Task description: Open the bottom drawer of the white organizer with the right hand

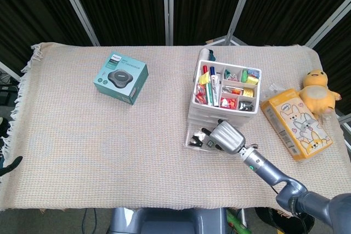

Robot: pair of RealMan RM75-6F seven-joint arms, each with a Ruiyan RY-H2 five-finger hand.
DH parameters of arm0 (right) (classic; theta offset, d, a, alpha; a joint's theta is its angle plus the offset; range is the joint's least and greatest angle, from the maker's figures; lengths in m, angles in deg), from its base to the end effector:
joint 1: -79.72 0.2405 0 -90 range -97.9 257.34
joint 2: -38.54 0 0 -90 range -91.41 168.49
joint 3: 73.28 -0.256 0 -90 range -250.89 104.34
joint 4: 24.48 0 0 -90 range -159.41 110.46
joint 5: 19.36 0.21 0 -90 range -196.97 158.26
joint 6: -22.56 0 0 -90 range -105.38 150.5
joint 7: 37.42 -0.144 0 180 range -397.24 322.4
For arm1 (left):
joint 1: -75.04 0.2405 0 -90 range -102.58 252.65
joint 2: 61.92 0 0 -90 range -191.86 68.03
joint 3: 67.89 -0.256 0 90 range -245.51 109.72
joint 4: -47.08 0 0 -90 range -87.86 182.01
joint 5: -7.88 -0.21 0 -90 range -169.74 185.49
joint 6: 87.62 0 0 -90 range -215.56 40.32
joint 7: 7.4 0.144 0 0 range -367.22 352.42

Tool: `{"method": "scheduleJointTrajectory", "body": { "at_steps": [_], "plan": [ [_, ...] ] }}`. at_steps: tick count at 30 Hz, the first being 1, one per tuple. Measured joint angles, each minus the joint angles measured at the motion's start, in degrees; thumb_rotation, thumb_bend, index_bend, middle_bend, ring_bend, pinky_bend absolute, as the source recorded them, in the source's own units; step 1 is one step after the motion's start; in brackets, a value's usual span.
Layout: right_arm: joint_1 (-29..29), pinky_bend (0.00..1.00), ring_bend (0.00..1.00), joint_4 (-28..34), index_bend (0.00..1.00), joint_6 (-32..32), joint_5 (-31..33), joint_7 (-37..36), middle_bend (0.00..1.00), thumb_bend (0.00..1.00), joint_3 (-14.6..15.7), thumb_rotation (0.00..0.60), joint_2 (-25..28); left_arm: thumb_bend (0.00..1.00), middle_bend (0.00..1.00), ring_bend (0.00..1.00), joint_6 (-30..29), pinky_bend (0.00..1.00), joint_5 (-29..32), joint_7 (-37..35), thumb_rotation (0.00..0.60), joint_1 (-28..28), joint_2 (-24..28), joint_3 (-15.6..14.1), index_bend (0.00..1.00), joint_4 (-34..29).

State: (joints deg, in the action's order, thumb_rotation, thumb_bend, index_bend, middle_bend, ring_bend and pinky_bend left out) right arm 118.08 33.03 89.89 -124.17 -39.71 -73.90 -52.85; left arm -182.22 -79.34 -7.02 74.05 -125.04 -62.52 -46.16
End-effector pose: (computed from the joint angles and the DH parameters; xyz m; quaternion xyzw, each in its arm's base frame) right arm -0.2041 -0.3287 -0.0092 0.8366 -0.1454 0.3949 0.3507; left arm -0.3050 0.1666 0.1900 -0.5470 -0.3361 -0.4320 0.6334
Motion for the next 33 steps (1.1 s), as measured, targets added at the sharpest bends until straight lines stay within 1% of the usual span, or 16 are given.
{"method": "scheduleJointTrajectory", "body": {
  "at_steps": [8, 13, 20, 25, 30, 33],
  "plan": [
    [1.0, 0.62, 0.93, -4.4, 0.37, 0.1, -1.0, -1.5, 0.94, 0.00, 2.8, 0.600, -1.7, 0.16, 0.00, 0.00, 0.4, 0.00, 0.4, -0.2, 0.600, -0.2, 0.1, 0.2, 0.00, 0.0],
    [1.4, 0.62, 0.93, -6.3, 0.37, -0.1, -0.8, -1.3, 0.94, 0.00, 3.7, 0.600, -2.6, 0.16, 0.00, 0.00, 0.5, 0.00, 0.4, -0.1, 0.600, -0.3, 0.1, 0.3, 0.00, 0.0],
    [1.7, 0.62, 0.93, -8.6, 0.37, -0.3, 0.1, -1.5, 0.94, 0.00, 4.1, 0.600, -3.9, 0.16, 0.00, 0.00, 0.6, 0.00, 0.4, 0.0, 0.600, -0.3, 0.1, 0.2, 0.00, -0.1],
    [1.7, 0.62, 0.93, -10.4, 0.41, -0.6, 0.9, -1.8, 0.94, 0.00, 4.5, 0.600, -4.8, 0.16, 0.00, 0.00, 0.7, 0.00, 0.3, -0.1, 0.600, -0.4, 0.1, 0.1, 0.00, -0.1],
    [1.6, 0.62, 0.93, -11.3, 0.42, -0.5, 1.0, -2.8, 0.94, 0.00, 5.3, 0.600, -5.5, 0.16, 0.00, 0.00, 0.7, 0.00, 0.4, -0.2, 0.600, -0.4, 0.2, 0.2, 0.00, -0.2],
    [1.5, 0.62, 0.93, -12.0, 0.46, -0.1, 1.0, -3.3, 0.94, 0.00, 5.7, 0.600, -6.1, 0.16, 0.00, 0.00, 0.8, 0.00, 0.3, -0.1, 0.600, -0.4, 0.2, 0.1, 0.00, -0.2]
  ]
}}
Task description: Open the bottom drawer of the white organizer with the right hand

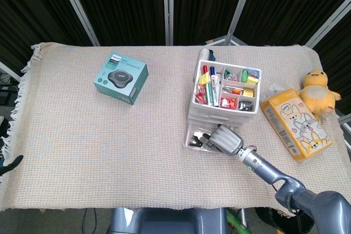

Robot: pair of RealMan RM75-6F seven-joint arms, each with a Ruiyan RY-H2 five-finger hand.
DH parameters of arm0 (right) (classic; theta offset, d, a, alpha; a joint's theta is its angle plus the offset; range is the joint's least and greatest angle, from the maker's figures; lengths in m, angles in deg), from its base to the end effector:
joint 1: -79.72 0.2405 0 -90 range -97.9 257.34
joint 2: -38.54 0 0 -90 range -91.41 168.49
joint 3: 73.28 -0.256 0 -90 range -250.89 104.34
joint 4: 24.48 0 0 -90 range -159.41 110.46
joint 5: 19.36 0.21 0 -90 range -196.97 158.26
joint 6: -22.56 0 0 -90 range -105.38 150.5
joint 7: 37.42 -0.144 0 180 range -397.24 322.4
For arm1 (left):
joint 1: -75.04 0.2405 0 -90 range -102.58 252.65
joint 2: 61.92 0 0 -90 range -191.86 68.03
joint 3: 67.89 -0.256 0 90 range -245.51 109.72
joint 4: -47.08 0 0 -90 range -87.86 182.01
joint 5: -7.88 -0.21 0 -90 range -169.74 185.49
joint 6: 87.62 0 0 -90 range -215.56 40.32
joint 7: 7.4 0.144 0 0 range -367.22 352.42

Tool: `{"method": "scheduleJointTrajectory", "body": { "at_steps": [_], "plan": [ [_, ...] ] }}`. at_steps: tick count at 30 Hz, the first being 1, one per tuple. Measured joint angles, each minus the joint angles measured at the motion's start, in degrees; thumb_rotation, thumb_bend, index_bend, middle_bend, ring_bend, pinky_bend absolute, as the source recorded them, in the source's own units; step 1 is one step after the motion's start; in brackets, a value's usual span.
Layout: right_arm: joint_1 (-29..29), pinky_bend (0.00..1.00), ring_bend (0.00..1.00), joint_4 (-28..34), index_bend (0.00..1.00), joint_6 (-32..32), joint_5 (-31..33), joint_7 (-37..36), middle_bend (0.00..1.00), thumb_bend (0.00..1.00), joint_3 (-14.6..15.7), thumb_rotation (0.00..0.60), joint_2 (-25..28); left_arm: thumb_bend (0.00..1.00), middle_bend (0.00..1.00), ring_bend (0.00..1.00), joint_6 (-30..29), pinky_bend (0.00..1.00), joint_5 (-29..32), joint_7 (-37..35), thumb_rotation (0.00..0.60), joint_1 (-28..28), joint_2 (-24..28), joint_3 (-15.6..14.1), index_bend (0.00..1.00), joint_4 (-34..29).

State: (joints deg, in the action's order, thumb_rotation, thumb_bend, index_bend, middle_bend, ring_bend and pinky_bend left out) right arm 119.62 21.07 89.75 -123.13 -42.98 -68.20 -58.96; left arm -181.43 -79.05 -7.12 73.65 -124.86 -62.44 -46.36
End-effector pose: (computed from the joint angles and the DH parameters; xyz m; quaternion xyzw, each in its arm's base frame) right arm -0.2265 -0.3323 -0.0348 0.8608 -0.1356 0.3509 0.3429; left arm -0.3047 0.1693 0.1893 -0.5491 -0.3396 -0.4306 0.6307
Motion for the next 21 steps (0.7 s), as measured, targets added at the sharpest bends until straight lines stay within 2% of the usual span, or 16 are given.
{"method": "scheduleJointTrajectory", "body": {
  "at_steps": [21],
  "plan": [
    [-0.8, 0.62, 0.93, -1.2, 0.60, 1.6, 1.1, -0.6, 0.95, 0.04, 0.9, 0.600, -1.2, 0.16, 0.00, 0.00, -0.3, 0.00, -0.5, 0.0, 0.600, 0.1, 0.0, -0.2, 0.00, -0.1]
  ]
}}
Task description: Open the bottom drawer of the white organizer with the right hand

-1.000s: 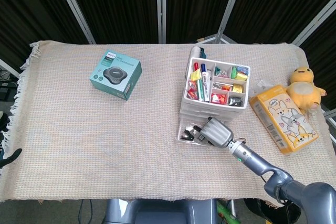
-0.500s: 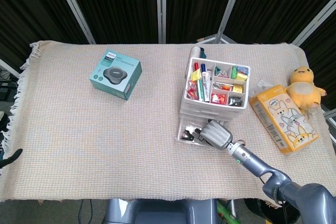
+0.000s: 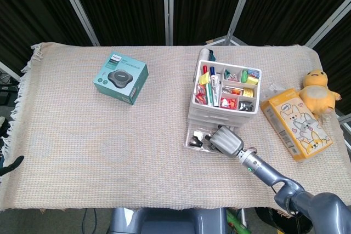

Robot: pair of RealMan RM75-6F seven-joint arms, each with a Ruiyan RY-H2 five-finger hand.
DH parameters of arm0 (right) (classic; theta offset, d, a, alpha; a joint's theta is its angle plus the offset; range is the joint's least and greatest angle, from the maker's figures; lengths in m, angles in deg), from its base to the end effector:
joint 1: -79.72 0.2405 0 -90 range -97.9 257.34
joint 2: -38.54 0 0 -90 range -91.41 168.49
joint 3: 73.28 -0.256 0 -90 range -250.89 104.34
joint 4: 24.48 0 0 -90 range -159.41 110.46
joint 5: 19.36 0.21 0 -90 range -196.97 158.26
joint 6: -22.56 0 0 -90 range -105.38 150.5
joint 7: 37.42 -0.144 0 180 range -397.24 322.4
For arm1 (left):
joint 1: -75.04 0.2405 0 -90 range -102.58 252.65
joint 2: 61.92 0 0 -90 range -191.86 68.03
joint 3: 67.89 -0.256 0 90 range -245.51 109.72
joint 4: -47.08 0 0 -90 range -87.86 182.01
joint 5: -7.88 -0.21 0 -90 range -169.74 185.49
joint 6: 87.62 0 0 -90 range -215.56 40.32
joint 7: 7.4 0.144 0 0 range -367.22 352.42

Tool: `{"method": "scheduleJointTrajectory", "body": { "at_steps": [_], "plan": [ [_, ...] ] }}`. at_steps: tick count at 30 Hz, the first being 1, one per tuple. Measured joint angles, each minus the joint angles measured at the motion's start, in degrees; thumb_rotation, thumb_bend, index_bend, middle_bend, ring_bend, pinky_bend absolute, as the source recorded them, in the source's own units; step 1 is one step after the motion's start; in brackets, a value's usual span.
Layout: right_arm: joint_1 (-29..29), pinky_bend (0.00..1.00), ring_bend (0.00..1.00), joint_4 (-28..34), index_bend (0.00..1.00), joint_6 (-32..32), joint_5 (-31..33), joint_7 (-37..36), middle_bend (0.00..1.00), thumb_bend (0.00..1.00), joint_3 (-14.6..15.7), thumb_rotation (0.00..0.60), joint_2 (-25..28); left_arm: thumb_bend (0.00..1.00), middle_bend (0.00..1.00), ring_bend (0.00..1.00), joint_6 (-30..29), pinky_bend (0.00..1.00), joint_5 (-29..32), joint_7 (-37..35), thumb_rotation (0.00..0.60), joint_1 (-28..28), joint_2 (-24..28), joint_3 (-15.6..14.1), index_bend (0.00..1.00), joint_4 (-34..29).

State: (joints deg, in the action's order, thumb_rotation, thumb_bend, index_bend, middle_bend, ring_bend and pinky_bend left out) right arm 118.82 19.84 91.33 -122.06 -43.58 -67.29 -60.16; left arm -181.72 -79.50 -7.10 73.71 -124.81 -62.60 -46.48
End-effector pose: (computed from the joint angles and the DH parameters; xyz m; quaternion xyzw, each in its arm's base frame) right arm -0.2303 -0.3275 -0.0378 0.8550 -0.1451 0.3586 0.3454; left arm -0.3034 0.1684 0.1892 -0.5506 -0.3379 -0.4325 0.6289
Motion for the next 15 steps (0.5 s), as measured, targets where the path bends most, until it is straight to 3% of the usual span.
{"method": "scheduleJointTrajectory", "body": {
  "at_steps": [15],
  "plan": [
    [-1.1, 0.62, 0.93, 7.0, 0.62, 2.6, 1.1, 3.1, 0.95, 0.05, -0.9, 0.600, 4.4, 0.16, 0.00, 0.00, -0.4, 0.00, -0.6, -0.8, 0.600, 0.1, 0.2, -0.2, 0.00, 0.0]
  ]
}}
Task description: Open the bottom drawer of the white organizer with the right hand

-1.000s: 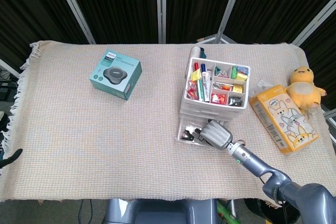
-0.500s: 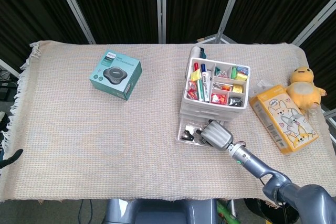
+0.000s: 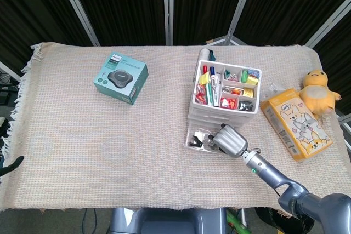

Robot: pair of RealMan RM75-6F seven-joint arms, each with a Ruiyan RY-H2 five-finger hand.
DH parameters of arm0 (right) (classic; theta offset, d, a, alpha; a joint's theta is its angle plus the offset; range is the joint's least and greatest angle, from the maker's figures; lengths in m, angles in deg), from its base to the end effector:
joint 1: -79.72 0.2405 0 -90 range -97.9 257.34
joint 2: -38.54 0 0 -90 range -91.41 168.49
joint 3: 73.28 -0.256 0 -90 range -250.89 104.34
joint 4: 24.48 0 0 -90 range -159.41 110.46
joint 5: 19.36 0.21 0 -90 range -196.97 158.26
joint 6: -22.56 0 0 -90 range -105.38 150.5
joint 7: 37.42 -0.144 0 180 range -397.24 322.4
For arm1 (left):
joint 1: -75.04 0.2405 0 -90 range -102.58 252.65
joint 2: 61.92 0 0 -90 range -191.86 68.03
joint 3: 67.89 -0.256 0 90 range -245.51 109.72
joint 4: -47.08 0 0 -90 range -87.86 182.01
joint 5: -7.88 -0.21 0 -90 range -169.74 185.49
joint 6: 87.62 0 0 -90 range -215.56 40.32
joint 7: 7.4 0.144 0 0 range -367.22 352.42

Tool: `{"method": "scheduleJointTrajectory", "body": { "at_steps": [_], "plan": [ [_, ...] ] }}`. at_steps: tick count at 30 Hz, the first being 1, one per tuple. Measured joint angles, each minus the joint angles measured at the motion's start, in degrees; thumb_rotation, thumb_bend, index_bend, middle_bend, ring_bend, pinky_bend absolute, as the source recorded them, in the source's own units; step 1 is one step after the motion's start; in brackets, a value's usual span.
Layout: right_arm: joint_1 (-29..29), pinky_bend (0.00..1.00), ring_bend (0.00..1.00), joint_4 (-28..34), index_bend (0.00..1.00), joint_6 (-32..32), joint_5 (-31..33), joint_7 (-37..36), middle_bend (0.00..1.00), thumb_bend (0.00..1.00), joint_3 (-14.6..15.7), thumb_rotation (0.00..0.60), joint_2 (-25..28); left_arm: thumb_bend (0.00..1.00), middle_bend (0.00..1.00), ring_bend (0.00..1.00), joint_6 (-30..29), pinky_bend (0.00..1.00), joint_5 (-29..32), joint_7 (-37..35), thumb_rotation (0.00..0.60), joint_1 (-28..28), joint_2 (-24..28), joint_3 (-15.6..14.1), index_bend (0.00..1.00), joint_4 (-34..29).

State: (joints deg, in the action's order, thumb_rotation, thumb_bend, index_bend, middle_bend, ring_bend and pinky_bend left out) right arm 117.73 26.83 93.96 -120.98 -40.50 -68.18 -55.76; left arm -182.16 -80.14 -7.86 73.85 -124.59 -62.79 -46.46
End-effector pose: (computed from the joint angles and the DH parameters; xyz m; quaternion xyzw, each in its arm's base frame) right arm -0.2264 -0.3215 -0.0164 0.8398 -0.1439 0.3808 0.3592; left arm -0.3025 0.1669 0.1903 -0.5512 -0.3373 -0.4381 0.6249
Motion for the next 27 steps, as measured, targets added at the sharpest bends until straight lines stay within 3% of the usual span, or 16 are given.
{"method": "scheduleJointTrajectory", "body": {
  "at_steps": [6, 10, 12, 27],
  "plan": [
    [-0.7, 0.62, 0.93, 3.2, 0.59, 0.2, 0.8, 2.2, 0.95, 0.04, -0.4, 0.600, 1.8, 0.16, 0.00, 0.00, -0.9, 0.00, -0.8, -0.5, 0.600, 0.4, 0.2, -0.2, 0.00, -0.1],
    [-1.0, 0.61, 0.93, 3.9, 0.43, -1.3, 2.3, 4.7, 0.95, 0.02, -1.1, 0.600, 1.9, 0.16, 0.00, 0.00, -1.3, 0.00, -1.2, -0.8, 0.600, 0.6, 0.3, -0.4, 0.00, -0.2],
    [-1.1, 0.61, 0.93, 4.1, 0.40, -2.1, 2.9, 5.5, 0.95, 0.02, -1.4, 0.600, 1.8, 0.16, 0.00, 0.00, -1.5, 0.00, -1.3, -0.9, 0.600, 0.6, 0.4, -0.4, 0.00, -0.2],
    [0.2, 0.61, 0.93, 2.2, 0.45, -5.1, 2.6, 5.6, 0.95, 0.00, -1.1, 0.600, -0.3, 0.16, 0.00, 0.00, 0.0, 0.00, -0.2, -0.6, 0.600, 0.0, 0.1, 0.0, 0.00, 0.1]
  ]
}}
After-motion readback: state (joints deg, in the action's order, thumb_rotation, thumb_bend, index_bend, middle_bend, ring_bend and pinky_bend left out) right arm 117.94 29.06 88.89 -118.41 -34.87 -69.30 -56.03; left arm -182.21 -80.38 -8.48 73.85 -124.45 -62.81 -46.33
